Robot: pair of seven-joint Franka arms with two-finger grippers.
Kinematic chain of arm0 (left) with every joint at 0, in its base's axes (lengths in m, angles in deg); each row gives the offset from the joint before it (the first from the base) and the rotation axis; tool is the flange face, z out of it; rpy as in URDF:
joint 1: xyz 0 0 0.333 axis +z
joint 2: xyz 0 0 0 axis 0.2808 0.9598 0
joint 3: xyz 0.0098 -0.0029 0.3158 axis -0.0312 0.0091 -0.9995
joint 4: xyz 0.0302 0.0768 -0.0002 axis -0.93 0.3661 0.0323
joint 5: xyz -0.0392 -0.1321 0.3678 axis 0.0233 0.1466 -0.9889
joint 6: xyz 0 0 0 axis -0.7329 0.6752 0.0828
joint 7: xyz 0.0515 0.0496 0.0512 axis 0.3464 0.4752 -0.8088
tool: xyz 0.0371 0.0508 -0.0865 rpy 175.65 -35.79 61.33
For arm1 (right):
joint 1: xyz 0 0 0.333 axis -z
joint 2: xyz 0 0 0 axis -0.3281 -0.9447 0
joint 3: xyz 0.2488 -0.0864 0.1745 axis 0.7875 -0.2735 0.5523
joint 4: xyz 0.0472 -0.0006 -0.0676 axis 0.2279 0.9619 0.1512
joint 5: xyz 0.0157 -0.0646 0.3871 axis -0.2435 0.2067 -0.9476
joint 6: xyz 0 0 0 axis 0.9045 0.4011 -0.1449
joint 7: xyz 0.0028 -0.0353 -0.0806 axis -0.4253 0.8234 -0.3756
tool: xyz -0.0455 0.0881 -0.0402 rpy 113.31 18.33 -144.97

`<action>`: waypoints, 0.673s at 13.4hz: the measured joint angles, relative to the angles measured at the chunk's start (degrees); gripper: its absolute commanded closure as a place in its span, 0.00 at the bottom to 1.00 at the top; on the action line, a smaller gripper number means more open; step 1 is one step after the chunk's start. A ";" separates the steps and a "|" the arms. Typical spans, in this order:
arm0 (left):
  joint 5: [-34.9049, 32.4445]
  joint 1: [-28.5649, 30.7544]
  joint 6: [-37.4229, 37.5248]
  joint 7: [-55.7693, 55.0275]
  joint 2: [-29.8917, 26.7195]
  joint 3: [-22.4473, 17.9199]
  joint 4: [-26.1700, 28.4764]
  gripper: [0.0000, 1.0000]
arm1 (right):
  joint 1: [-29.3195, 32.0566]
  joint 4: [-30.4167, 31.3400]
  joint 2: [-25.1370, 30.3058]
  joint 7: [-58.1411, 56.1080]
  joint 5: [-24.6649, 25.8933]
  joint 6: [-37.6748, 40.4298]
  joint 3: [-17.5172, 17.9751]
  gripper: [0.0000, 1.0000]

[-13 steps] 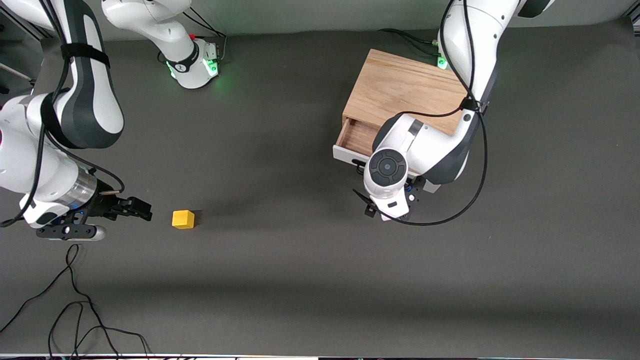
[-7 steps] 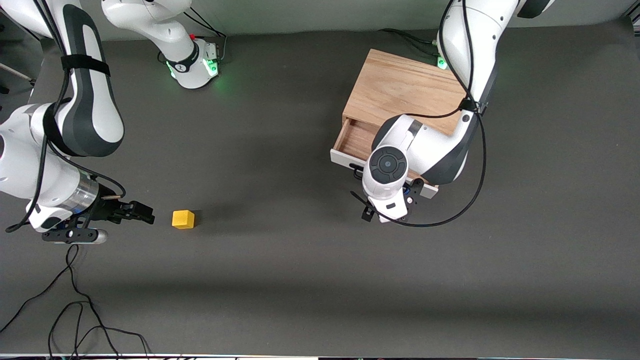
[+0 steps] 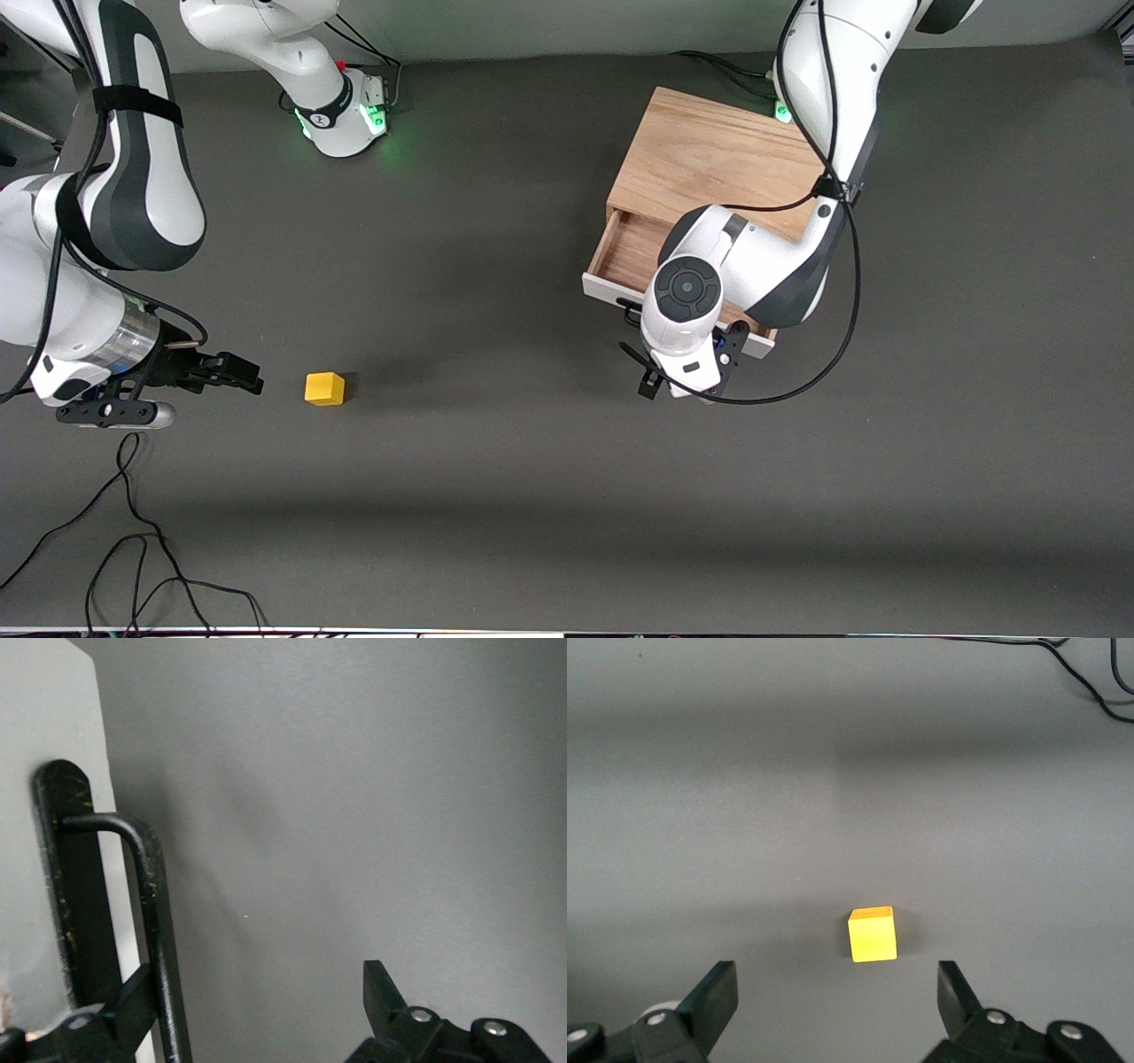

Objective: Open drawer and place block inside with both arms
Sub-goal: 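Pull the drawer open by its handle with the left gripper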

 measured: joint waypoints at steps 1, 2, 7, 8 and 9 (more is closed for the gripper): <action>-0.01 -0.01 -0.75 0.01 0.06 0.01 -0.23 0.00 | 0.00 -0.01 0.07 0.00 0.00 0.00 0.00 0.00; -0.08 -0.03 -0.95 0.02 0.12 0.03 -0.44 0.00 | 0.00 -0.01 0.09 -0.01 0.00 0.02 0.00 0.00; -0.40 -0.06 -2.23 0.02 0.20 0.05 -0.68 0.00 | 0.00 -0.01 0.09 -0.01 0.00 0.06 0.00 0.00; -0.48 -0.05 -3.15 0.02 0.23 0.02 -1.06 0.00 | 0.00 -0.01 0.09 -0.01 0.00 0.07 0.00 0.00; -0.64 -0.01 -3.67 0.06 0.29 -0.04 -2.07 0.00 | 0.00 -0.01 0.09 -0.01 0.00 0.07 0.00 0.00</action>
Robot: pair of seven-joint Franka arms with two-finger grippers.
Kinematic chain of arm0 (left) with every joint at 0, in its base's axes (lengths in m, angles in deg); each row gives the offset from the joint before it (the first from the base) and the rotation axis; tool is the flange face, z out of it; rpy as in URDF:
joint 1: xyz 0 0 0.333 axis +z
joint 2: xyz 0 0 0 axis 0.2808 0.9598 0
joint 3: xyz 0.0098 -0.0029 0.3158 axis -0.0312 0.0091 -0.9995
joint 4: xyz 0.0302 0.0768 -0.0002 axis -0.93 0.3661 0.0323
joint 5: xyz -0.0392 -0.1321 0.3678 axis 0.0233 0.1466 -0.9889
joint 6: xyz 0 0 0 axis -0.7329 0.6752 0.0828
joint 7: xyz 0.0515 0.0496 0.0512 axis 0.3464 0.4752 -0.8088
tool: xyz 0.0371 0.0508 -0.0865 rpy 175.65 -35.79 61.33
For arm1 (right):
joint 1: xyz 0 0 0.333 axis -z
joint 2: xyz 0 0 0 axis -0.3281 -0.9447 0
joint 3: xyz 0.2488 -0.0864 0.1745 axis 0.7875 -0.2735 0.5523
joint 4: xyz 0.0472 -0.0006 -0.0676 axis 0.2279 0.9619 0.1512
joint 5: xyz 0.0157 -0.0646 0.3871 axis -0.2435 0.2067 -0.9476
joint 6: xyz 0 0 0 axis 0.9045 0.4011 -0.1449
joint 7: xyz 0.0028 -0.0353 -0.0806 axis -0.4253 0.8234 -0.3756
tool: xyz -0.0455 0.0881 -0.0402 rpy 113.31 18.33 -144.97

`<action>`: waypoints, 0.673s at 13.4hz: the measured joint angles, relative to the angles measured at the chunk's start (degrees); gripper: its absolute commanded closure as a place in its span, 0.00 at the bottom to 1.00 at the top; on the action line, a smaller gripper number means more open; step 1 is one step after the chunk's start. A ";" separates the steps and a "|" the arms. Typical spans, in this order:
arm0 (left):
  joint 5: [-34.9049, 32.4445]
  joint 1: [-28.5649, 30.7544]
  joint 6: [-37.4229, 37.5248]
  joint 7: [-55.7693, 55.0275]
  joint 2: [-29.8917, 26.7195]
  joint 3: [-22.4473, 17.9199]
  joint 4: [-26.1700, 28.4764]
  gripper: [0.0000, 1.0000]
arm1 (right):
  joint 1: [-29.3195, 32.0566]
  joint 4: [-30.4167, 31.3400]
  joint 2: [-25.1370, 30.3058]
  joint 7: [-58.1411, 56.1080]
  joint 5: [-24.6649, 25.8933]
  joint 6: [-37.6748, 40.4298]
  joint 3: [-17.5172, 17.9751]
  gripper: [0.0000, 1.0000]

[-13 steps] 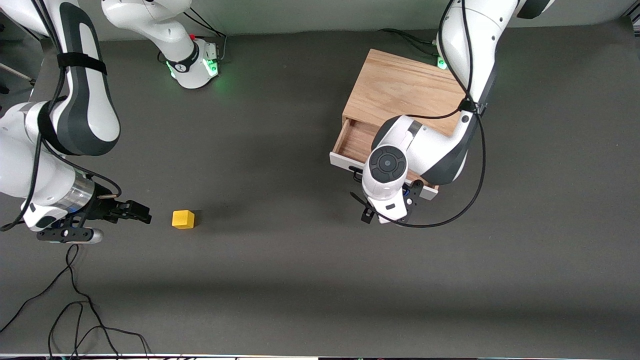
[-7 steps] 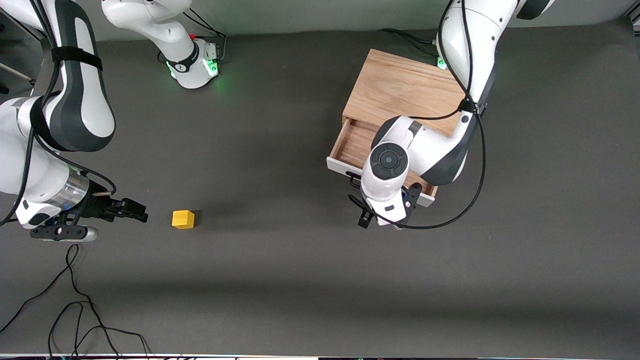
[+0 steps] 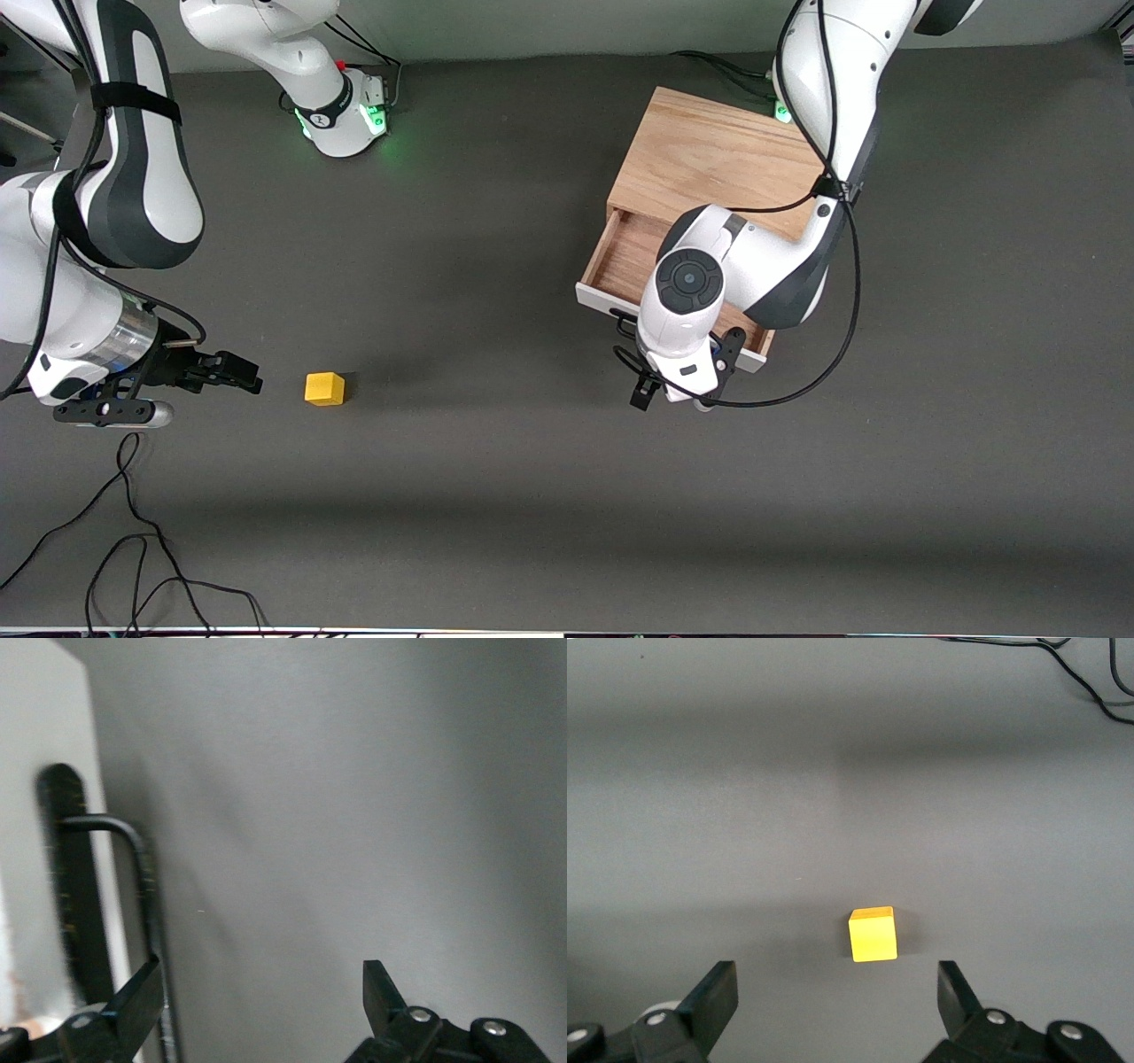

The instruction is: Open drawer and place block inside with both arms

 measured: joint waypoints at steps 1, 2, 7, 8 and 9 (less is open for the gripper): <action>-0.24 0.07 0.03 0.32 0.00 -0.08 -1.30 0.00 | 0.00 0.00 0.00 0.00 0.00 0.00 0.00 0.00; -0.39 0.22 0.44 0.83 -0.08 -0.22 -2.76 0.00 | -0.02 0.00 0.00 0.00 0.00 0.01 0.00 0.00; 1.05 6.96 10.98 10.91 -5.32 -0.57 -7.27 0.00 | -0.07 -0.01 0.00 0.00 0.00 0.03 0.00 0.00; 2.28 9.14 14.36 15.29 -7.36 -0.60 -7.47 0.00 | -0.08 -0.01 0.00 0.00 0.00 0.04 0.00 0.00; 3.32 11.36 17.86 19.98 -9.38 -0.66 -7.50 0.00 | -0.08 0.00 0.00 0.00 0.00 0.05 0.00 0.00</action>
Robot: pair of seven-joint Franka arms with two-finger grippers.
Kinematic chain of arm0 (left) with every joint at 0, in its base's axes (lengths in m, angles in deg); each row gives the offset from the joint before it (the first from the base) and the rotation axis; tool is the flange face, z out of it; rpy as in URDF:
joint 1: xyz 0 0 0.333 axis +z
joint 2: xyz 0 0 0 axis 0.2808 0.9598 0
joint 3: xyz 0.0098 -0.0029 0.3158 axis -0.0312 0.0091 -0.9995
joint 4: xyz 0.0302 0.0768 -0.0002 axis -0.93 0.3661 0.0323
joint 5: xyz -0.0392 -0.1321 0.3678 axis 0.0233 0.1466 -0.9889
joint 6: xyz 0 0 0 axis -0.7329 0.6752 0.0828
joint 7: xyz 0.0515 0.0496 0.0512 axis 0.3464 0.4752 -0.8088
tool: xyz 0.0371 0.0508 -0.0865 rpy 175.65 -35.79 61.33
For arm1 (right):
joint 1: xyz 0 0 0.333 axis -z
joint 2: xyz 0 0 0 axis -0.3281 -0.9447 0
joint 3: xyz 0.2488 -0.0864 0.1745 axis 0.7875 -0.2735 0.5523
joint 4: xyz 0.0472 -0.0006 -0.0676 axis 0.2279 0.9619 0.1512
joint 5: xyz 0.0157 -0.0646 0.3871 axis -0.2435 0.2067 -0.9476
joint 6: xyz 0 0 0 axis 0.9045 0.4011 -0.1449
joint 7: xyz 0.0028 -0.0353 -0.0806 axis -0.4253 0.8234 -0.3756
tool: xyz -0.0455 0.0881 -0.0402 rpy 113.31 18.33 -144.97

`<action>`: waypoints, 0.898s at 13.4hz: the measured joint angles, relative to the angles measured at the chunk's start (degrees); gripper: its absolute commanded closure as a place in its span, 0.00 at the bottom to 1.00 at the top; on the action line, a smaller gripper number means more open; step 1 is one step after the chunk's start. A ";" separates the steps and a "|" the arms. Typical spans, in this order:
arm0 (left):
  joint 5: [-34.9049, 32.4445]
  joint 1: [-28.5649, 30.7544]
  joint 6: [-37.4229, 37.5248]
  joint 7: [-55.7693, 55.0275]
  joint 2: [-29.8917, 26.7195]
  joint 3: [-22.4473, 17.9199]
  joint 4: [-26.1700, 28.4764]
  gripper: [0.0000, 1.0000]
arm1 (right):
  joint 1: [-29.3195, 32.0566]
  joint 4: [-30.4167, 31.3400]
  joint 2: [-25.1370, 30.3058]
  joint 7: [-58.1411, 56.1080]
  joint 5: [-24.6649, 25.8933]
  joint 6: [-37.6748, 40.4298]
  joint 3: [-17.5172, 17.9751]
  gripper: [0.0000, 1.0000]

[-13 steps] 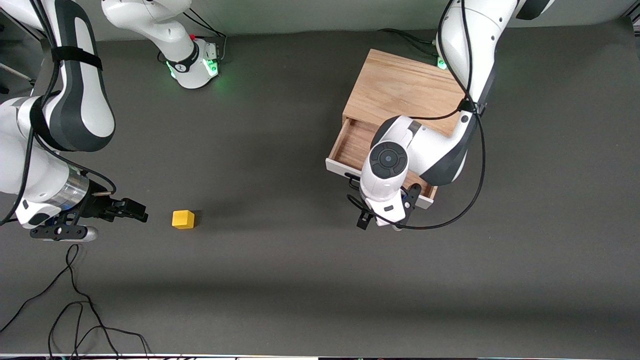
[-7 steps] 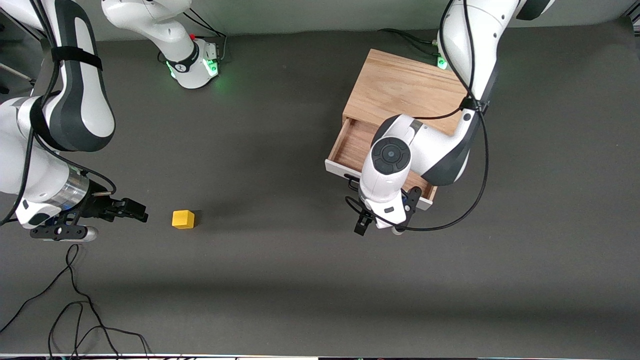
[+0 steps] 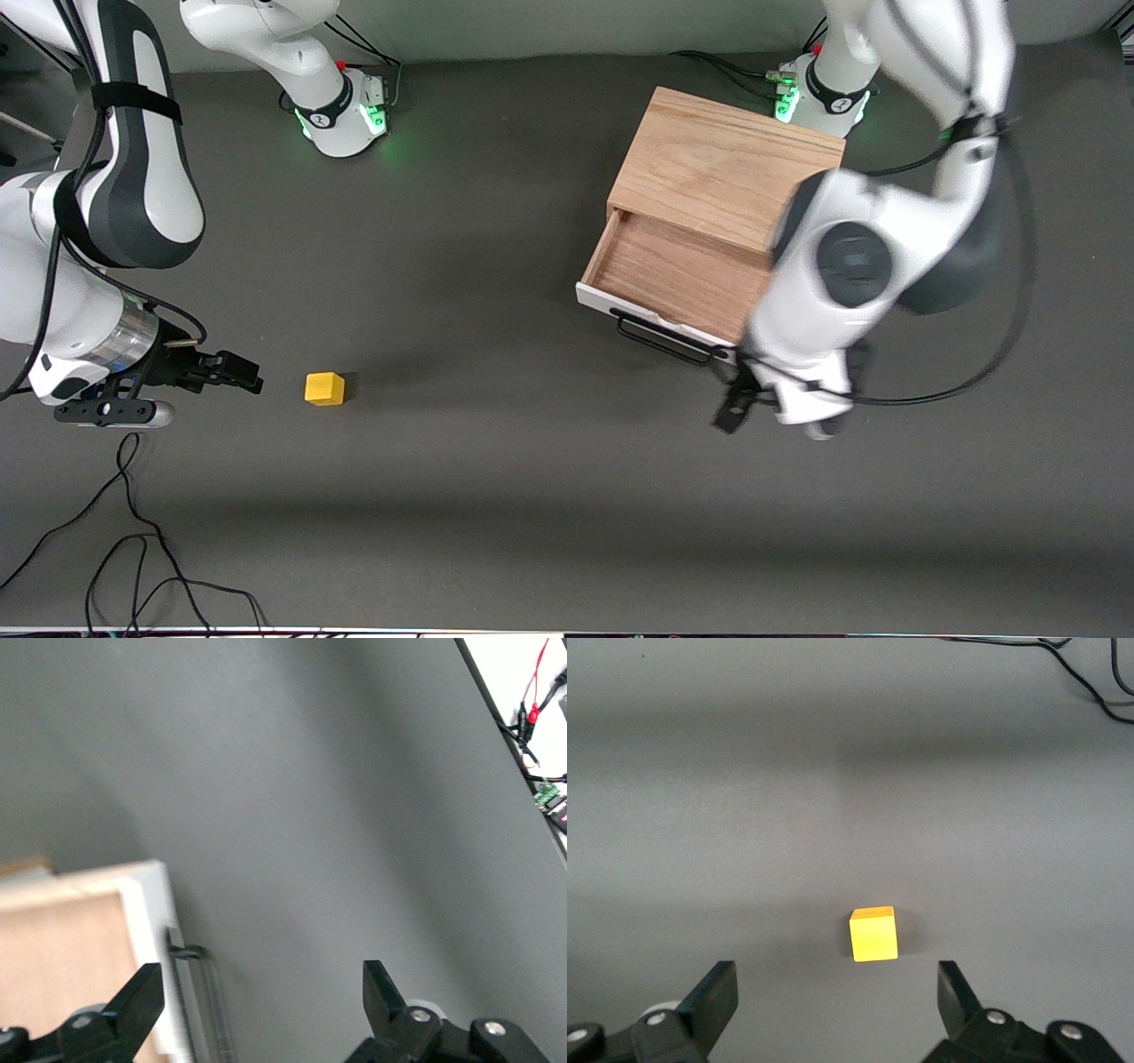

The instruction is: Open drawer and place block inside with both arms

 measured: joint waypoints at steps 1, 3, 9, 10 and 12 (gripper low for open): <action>0.56 2.32 3.31 4.69 -1.77 -0.04 0.01 0.00 | -0.01 0.00 0.00 0.00 0.00 0.01 0.00 0.00; 1.23 7.21 9.20 14.59 -4.43 -0.08 0.07 0.00 | -0.03 0.07 -0.05 0.00 0.00 0.02 0.03 0.00; 1.48 18.63 17.13 39.61 -9.95 -0.22 3.12 0.00 | -0.10 0.25 -1.55 -0.33 0.00 -0.30 0.26 0.00; 1.50 19.79 17.18 42.59 -11.24 -0.22 4.59 0.00 | -0.11 0.31 -2.40 -0.39 0.00 -0.80 0.28 0.00; 1.48 21.13 17.26 47.89 -13.91 -0.22 7.41 0.00 | -0.24 1.03 -4.70 -0.54 0.00 -3.32 0.34 0.00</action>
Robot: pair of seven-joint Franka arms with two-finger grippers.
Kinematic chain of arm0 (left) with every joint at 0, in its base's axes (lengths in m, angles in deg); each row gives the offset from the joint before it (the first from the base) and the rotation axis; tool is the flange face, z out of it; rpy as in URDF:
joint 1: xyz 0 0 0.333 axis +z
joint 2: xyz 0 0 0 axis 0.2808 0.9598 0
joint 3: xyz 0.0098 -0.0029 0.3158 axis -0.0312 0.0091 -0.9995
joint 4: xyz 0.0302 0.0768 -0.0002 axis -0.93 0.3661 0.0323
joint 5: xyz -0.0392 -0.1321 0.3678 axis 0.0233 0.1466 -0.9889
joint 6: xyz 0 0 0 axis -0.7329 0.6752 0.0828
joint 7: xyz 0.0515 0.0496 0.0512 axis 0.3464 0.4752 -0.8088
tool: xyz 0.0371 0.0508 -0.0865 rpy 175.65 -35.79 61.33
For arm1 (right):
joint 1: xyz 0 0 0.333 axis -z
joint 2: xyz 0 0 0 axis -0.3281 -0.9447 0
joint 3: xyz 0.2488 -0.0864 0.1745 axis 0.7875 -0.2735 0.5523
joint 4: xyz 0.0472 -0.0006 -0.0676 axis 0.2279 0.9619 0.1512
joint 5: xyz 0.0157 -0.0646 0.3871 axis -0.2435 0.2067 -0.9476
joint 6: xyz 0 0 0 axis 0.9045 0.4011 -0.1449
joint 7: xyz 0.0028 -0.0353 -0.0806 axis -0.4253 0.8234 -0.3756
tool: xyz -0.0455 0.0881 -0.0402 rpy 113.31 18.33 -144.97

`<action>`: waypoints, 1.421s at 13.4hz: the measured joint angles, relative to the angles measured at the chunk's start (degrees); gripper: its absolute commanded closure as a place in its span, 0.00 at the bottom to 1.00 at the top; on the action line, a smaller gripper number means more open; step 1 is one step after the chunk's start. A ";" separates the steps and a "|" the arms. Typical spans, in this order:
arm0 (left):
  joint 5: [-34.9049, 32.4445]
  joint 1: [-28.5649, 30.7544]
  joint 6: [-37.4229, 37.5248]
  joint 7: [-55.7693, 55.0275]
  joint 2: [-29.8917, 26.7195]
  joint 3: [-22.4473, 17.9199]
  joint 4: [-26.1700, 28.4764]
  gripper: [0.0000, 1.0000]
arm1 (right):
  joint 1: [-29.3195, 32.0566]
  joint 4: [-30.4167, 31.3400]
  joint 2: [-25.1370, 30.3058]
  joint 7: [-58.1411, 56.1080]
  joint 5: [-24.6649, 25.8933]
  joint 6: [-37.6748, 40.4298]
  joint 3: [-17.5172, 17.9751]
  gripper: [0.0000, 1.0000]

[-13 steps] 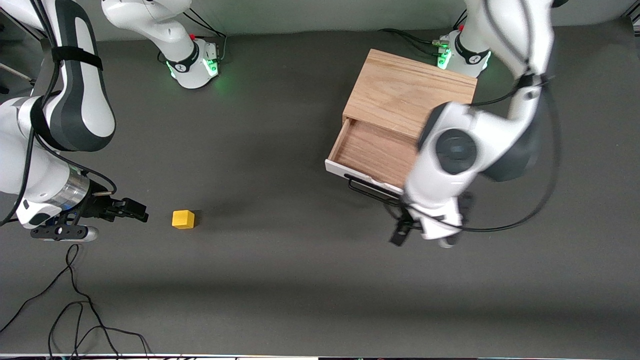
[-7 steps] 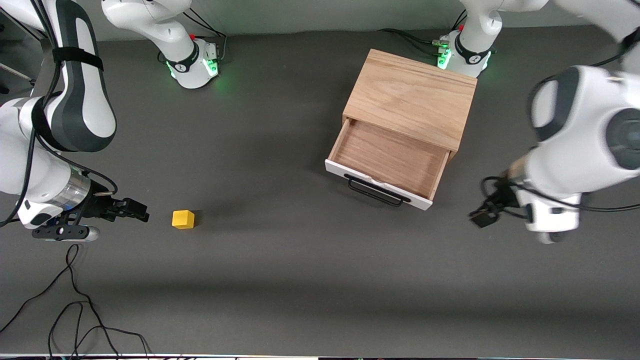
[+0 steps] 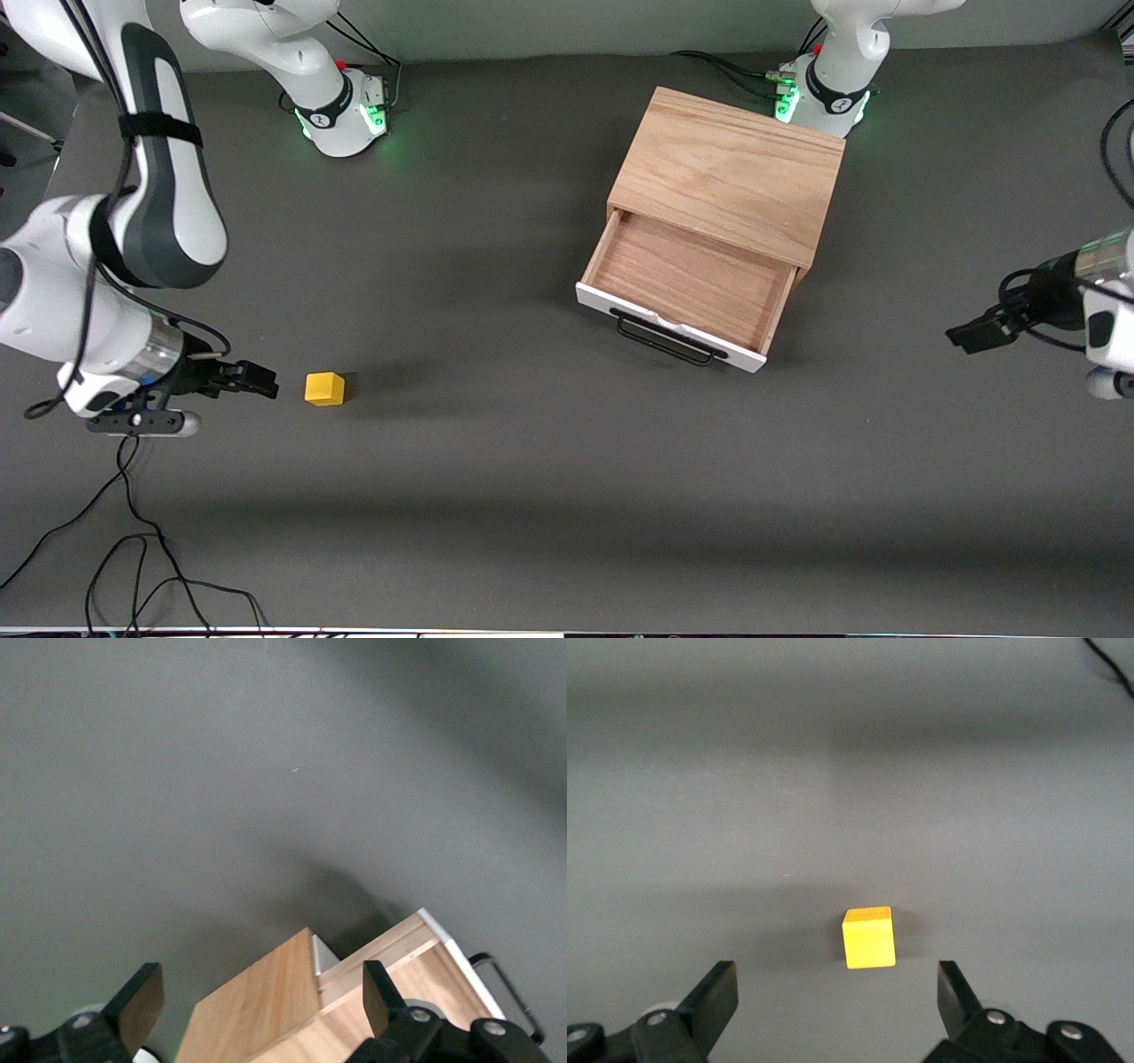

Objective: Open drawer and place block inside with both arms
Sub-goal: 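Lower the right gripper onto the yellow cube and grasp it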

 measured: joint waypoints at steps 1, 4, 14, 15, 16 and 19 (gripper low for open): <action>-0.03 0.18 0.03 2.43 -1.31 0.00 1.30 0.00 | -0.25 0.80 -1.21 -0.34 0.00 -2.10 0.03 0.00; -0.06 0.18 0.04 9.23 -5.34 0.19 4.64 0.00 | -1.19 5.14 -3.57 -0.79 0.00 -8.50 0.06 0.00; -1.04 -0.72 -2.03 27.69 -9.08 0.76 6.67 0.00 | -2.34 14.26 -8.30 -1.16 -0.41 -19.42 0.24 0.00; -1.06 -0.96 -2.03 27.69 -9.16 0.80 6.77 0.00 | -2.36 14.50 -8.60 -1.16 -0.43 -19.47 0.27 0.00; -1.18 -1.15 -2.04 27.69 -9.25 0.84 6.82 0.00 | -2.40 14.90 -8.82 -1.16 -0.44 -19.69 0.32 0.00; -3.15 -2.15 -2.20 27.69 -9.45 0.94 7.25 0.00 | -2.42 16.11 -9.04 -1.16 -0.47 -22.03 0.43 0.00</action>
